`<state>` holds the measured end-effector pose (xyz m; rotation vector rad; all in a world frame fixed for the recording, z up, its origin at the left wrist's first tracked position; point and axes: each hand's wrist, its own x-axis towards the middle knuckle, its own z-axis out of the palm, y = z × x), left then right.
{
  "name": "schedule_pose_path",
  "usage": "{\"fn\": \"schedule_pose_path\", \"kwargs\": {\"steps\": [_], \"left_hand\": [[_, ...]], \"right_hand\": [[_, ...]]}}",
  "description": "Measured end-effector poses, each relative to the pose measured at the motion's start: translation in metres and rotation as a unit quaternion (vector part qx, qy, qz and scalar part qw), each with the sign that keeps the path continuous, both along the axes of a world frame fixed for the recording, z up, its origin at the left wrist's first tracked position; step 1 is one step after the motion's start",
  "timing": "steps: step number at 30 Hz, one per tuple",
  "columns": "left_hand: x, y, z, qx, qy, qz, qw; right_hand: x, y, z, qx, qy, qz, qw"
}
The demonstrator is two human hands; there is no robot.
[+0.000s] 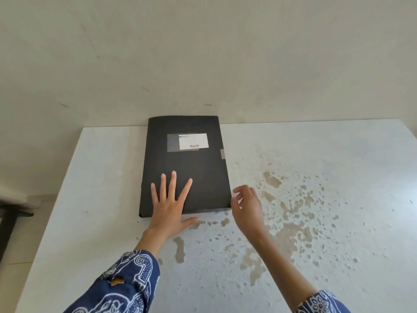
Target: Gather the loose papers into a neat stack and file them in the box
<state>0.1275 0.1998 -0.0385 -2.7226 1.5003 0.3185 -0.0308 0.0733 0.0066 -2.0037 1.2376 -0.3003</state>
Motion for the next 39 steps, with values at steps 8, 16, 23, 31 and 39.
{"fn": "schedule_pose_path", "kwargs": {"steps": [8,16,23,31,39], "left_hand": [[-0.002,0.001,-0.005,-0.012,-0.011,0.004,1.0],[-0.003,-0.001,-0.01,-0.032,-0.018,0.013,0.999],[-0.003,-0.002,-0.006,-0.018,-0.023,0.016,0.999],[0.001,-0.002,0.003,0.005,0.019,0.006,1.0],[-0.022,0.023,0.026,-0.165,0.115,0.068,0.977]], "right_hand": [[0.062,-0.037,-0.017,-0.127,0.147,0.196,0.961],[0.072,-0.042,-0.044,-0.175,0.197,0.227,0.938],[0.07,-0.048,-0.035,-0.149,0.186,0.247,0.939],[0.067,-0.056,-0.021,-0.09,0.187,0.276,0.938],[0.025,-0.054,0.036,-0.093,0.053,0.245,0.964]]}}
